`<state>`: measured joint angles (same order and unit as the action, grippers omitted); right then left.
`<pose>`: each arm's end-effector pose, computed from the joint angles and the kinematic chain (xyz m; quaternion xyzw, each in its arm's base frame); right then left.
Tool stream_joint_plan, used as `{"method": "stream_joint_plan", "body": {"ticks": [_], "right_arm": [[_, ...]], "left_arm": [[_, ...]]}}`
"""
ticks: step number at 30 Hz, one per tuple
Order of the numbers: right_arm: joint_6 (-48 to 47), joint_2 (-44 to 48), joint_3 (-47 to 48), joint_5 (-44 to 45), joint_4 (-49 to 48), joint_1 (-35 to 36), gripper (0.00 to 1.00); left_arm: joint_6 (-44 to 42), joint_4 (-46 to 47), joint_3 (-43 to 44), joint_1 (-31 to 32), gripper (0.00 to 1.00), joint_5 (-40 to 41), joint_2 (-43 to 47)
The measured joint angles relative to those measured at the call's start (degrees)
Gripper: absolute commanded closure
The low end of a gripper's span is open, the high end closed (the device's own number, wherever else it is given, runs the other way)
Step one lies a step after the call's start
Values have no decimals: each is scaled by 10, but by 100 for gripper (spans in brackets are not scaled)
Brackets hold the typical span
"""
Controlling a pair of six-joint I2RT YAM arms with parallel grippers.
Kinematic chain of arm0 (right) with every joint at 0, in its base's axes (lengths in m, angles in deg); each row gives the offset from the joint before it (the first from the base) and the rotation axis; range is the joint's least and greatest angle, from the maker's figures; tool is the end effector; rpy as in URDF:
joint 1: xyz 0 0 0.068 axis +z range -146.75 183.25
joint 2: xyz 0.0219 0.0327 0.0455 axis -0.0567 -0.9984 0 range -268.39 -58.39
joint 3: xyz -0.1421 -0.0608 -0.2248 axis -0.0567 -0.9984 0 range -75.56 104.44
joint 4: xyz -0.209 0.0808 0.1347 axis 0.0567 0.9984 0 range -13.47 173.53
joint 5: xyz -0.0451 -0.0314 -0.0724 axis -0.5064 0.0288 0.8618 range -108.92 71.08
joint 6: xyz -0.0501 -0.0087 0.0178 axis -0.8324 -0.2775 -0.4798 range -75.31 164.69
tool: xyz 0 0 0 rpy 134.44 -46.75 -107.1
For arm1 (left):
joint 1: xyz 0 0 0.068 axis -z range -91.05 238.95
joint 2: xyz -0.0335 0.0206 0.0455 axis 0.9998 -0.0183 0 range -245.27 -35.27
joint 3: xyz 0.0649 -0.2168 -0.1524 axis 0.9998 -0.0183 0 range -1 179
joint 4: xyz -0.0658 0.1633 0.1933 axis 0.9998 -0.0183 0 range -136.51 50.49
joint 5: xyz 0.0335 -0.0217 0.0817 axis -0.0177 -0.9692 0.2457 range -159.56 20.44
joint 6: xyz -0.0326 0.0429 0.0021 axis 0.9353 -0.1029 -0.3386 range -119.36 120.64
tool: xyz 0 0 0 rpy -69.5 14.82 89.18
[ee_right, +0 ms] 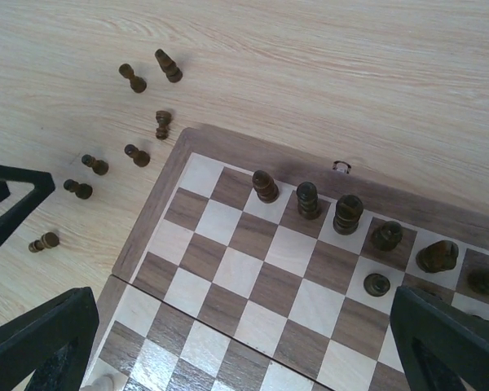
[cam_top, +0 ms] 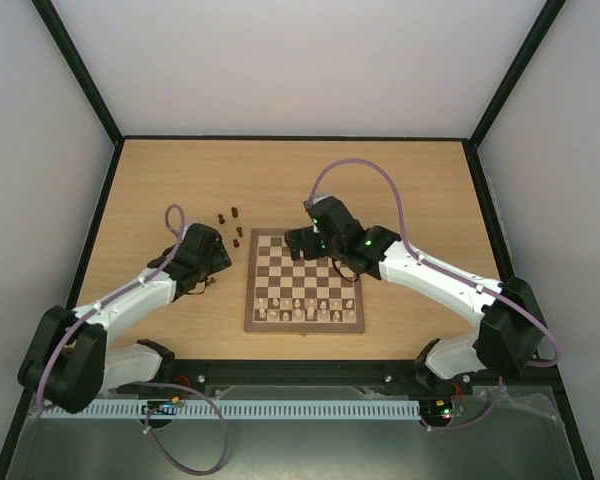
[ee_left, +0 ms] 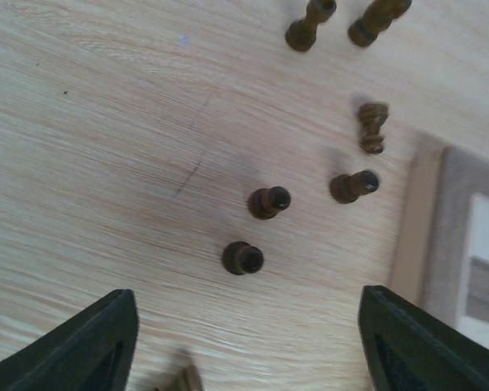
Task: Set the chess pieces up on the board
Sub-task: Pick up the chess piece at the center of the board.
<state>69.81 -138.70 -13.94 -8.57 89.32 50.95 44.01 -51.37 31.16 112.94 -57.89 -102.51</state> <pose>0.2200 0.2323 0.2952 -0.1269 0.8607 0.2256 0.4384 0.2105 -0.0859 0.1857 -0.1925 0.9059 -0.1238 0.3562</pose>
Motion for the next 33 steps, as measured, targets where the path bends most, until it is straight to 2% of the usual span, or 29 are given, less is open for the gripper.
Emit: {"method": "stream_joint_plan", "body": {"ticks": [3, 6, 16, 24, 30, 33], "right_arm": [[1, 0, -5, -5, -5, 0, 1], [2, 0, -6, -10, -9, 0, 1], [2, 0, -6, -12, -12, 0, 0], [2, -2, -6, -12, -12, 0, 0], [2, -5, -6, -12, -12, 0, 1], [2, -5, -6, -12, -13, 0, 1]], "left_arm": [[-6, 17, 0, 6, 39, 15, -40], [-7, 30, 0, 12, 42, 24, -74], [-19, 64, 1, 18, 68, 45, -130], [-28, 74, 21, 18, 70, 58, -159], [-32, 77, 30, 21, 82, 66, -167], [-34, 76, 33, 24, 83, 66, -168]]}}
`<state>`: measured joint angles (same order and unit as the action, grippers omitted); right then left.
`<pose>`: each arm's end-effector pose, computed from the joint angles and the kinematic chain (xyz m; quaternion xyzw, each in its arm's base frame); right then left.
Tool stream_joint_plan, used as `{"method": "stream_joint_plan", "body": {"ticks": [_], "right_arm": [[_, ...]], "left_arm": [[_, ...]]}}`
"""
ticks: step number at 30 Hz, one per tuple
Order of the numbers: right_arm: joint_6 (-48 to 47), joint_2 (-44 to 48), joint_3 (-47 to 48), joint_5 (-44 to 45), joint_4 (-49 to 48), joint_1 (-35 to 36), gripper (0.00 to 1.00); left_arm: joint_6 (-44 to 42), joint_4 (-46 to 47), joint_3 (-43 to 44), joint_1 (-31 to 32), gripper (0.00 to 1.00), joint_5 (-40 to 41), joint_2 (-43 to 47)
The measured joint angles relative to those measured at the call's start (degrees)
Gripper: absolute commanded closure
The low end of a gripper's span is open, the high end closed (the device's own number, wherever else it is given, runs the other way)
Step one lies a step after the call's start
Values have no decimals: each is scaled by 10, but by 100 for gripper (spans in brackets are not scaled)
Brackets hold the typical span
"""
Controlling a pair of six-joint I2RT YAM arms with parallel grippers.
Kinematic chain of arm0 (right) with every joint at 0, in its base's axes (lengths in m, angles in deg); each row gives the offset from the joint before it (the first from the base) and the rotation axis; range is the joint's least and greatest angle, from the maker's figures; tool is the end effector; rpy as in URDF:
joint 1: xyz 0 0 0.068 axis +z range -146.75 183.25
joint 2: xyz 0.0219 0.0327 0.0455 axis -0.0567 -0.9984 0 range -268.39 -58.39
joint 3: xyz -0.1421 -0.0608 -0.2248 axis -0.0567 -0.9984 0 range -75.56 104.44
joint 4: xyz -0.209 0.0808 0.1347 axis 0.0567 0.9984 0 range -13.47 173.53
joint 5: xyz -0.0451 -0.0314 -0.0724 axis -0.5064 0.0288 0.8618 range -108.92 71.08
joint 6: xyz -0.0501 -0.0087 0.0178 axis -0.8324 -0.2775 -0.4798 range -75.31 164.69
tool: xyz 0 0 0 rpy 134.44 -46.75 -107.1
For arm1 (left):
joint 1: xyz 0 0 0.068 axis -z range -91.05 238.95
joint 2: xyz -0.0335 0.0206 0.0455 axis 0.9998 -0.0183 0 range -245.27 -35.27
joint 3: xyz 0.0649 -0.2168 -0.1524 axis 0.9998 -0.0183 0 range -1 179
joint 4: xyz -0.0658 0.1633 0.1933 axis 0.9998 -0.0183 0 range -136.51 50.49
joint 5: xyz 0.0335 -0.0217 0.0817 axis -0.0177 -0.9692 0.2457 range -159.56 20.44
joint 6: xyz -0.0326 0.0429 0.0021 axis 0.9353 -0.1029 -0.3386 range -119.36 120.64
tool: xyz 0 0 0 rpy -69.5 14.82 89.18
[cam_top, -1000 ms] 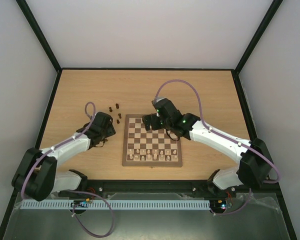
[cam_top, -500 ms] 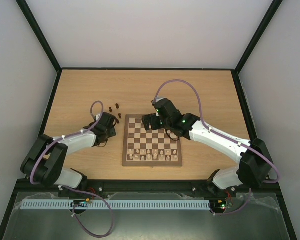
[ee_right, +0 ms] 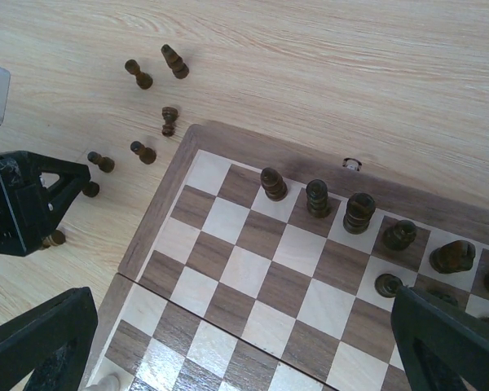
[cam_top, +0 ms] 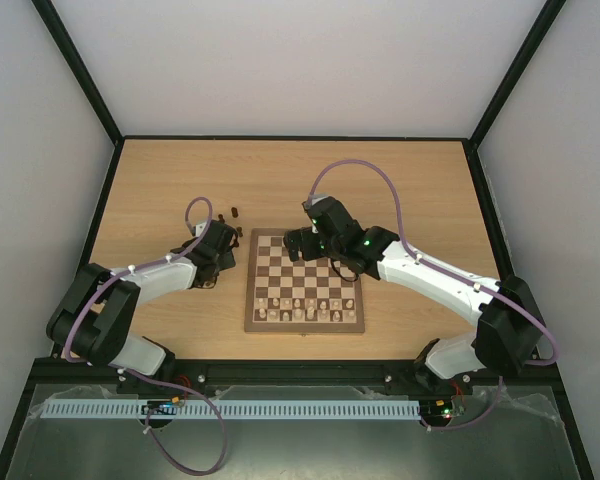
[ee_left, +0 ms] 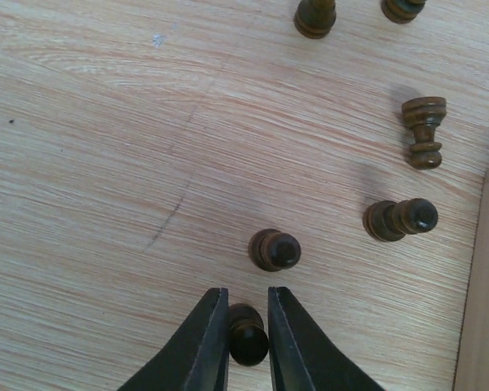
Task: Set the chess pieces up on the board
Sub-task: Pick up the chess piece at the center of the board, then place the chess piece on the chessboard.
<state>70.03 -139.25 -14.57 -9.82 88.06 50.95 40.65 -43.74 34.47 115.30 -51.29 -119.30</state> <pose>0.2209 0.2345 0.2905 -0.1305 0.8604 0.2347 0.4332 0.2423 -0.1077 0.1462 -0.1616 0.9231 -0.0465 0.3459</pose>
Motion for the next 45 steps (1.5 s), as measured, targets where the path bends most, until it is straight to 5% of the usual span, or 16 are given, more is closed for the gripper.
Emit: {"method": "stream_joint_plan", "body": {"ticks": [30, 45], "right_arm": [[0, -7, 0, 2, -3, 0, 2], [2, 18, -1, 19, -3, 0, 2]], "left_arm": [[0, -84, 73, 85, 87, 12, 49], [-6, -63, 143, 137, 86, 11, -53]]}}
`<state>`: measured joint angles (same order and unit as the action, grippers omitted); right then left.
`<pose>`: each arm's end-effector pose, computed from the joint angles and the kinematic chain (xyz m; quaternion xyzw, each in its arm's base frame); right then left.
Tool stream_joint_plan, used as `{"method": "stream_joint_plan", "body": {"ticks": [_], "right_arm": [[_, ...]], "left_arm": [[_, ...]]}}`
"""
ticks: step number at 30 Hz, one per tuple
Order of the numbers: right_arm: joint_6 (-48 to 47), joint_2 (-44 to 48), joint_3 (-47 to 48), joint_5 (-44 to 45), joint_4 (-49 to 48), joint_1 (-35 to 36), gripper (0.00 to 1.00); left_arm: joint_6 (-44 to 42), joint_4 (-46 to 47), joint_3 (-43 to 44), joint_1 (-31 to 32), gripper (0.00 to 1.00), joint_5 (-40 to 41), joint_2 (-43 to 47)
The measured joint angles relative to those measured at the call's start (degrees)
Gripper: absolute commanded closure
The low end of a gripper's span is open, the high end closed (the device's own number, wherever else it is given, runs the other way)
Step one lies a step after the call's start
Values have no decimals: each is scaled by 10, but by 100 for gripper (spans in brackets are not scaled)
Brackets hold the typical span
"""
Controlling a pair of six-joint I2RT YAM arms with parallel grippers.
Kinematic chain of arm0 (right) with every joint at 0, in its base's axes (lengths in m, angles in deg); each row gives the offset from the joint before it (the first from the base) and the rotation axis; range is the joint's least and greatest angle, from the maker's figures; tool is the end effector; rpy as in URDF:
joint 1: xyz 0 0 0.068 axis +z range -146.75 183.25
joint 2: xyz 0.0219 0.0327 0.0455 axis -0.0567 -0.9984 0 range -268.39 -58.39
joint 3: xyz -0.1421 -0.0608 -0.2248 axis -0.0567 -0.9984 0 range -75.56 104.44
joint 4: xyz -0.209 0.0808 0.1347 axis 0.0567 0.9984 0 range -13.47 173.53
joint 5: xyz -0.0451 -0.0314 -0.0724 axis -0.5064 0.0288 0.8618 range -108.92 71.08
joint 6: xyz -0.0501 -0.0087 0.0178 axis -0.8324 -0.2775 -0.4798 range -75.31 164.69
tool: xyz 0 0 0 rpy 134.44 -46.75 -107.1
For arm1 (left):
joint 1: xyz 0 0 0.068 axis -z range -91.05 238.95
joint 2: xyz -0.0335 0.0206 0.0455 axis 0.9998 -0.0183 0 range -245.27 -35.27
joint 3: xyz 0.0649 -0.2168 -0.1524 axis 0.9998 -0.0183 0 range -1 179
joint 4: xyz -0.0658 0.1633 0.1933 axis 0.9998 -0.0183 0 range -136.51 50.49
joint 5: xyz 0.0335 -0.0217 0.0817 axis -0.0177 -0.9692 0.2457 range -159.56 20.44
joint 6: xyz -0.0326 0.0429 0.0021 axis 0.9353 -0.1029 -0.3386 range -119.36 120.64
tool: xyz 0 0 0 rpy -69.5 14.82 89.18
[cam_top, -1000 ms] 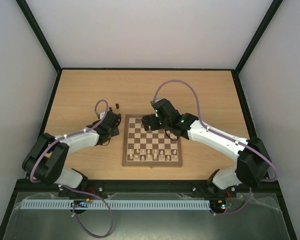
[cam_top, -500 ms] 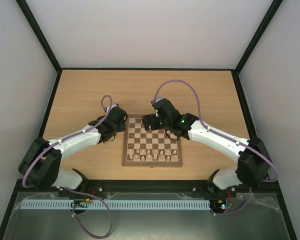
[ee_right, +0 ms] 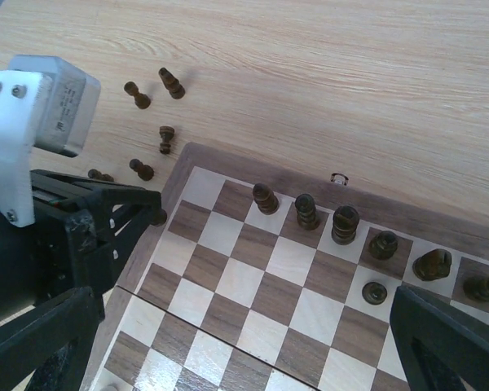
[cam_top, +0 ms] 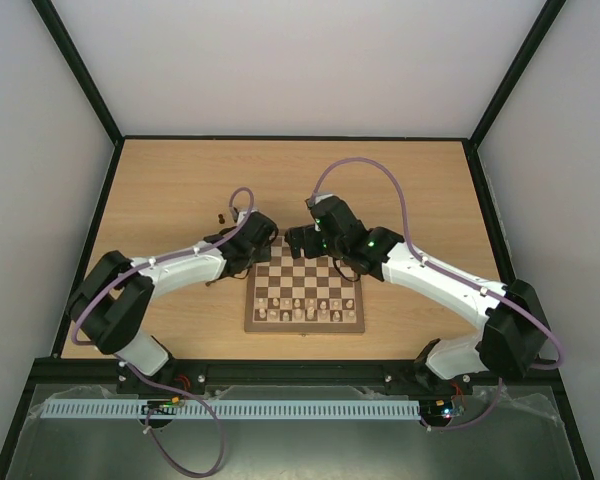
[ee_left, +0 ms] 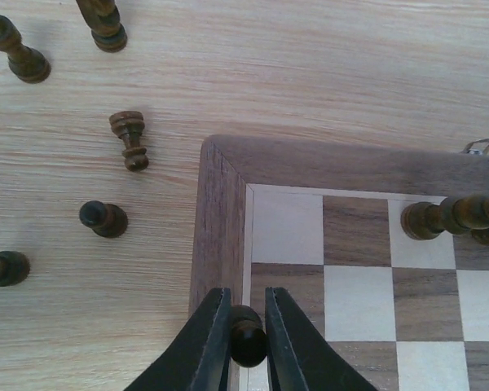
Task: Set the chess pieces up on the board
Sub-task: Place the chess piece on the chessboard.
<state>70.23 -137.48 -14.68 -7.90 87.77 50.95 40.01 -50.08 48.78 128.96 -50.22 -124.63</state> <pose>0.2179 0.2295 0.2997 -0.1177 0.8529 0.2328 0.4522 0.2474 -0.1923 0.1850 -0.0521 0.9271 -0.0930 0.3593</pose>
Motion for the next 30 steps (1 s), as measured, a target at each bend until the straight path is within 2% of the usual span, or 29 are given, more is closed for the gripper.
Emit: {"method": "stream_joint_plan", "body": {"ticks": [18, 30], "right_arm": [[0, 0, -4, 0, 0, 0, 1], [0, 0, -4, 0, 0, 0, 1]], "left_arm": [[-7, 27, 29, 15, 86, -2, -42], [-6, 30, 30, 18, 81, -1, -54]]}}
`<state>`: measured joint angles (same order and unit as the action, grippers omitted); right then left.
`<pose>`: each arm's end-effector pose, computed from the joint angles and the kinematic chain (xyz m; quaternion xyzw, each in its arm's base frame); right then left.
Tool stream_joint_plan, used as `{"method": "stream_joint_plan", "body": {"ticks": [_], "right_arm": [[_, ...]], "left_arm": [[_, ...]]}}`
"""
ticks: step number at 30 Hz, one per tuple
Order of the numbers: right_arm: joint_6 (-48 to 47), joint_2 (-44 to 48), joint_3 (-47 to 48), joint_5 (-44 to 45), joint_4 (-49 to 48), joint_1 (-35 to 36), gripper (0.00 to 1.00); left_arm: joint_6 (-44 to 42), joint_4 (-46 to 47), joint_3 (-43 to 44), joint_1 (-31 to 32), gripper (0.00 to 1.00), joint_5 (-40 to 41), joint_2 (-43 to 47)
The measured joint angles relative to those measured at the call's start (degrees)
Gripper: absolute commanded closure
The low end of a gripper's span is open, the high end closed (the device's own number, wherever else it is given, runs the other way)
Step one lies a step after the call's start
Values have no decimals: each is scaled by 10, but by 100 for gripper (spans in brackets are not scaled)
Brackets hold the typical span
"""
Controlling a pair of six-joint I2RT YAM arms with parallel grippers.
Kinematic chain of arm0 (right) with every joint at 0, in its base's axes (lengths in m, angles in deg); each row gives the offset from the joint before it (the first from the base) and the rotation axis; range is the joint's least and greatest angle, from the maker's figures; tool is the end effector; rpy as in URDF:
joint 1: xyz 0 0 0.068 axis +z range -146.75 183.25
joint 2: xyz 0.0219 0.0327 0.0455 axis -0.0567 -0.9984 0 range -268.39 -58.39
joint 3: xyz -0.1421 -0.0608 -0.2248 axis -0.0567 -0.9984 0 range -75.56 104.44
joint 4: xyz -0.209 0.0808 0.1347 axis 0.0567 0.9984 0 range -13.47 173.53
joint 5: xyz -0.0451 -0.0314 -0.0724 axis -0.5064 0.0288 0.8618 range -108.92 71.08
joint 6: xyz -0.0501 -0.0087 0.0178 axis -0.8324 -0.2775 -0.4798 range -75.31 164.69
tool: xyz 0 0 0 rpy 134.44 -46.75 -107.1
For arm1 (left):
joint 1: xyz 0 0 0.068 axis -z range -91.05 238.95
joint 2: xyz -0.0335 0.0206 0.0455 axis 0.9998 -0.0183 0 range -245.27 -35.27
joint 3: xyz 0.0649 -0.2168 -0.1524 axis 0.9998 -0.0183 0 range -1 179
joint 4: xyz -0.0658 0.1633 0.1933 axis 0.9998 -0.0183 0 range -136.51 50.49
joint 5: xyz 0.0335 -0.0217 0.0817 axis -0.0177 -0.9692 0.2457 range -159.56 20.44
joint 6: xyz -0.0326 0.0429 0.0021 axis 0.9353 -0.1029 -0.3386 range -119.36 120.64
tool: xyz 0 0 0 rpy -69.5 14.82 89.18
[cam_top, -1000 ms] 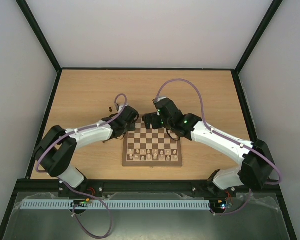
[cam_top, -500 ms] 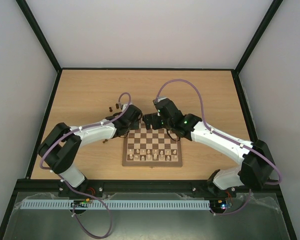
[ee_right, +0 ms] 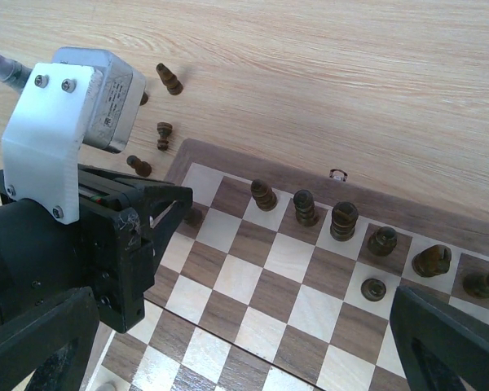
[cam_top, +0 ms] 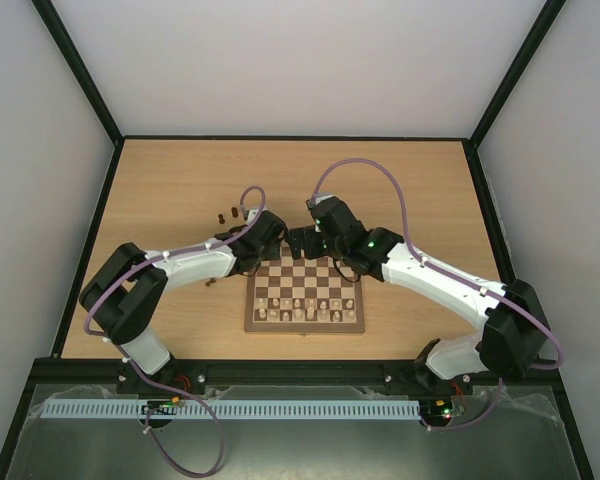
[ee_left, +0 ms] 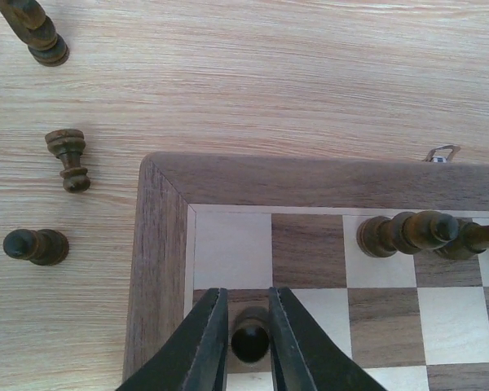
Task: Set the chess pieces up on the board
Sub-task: Place the chess piece on the chessboard.
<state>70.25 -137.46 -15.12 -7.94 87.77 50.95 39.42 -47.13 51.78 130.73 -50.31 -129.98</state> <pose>0.2175 0.2290 0.2971 -0.1184 0.8547 0.2311 0.4496 0.2568 -0.2138 0.1756 -0.0336 0.9264 -0.1007 0.3614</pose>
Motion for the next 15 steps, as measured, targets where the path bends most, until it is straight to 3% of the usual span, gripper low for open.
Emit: {"method": "stream_joint_plan", "body": {"ticks": [15], "right_arm": [[0, 0, -3, 0, 0, 0, 1]], "left_arm": [[2, -4, 0, 0, 72, 8, 1]]}}
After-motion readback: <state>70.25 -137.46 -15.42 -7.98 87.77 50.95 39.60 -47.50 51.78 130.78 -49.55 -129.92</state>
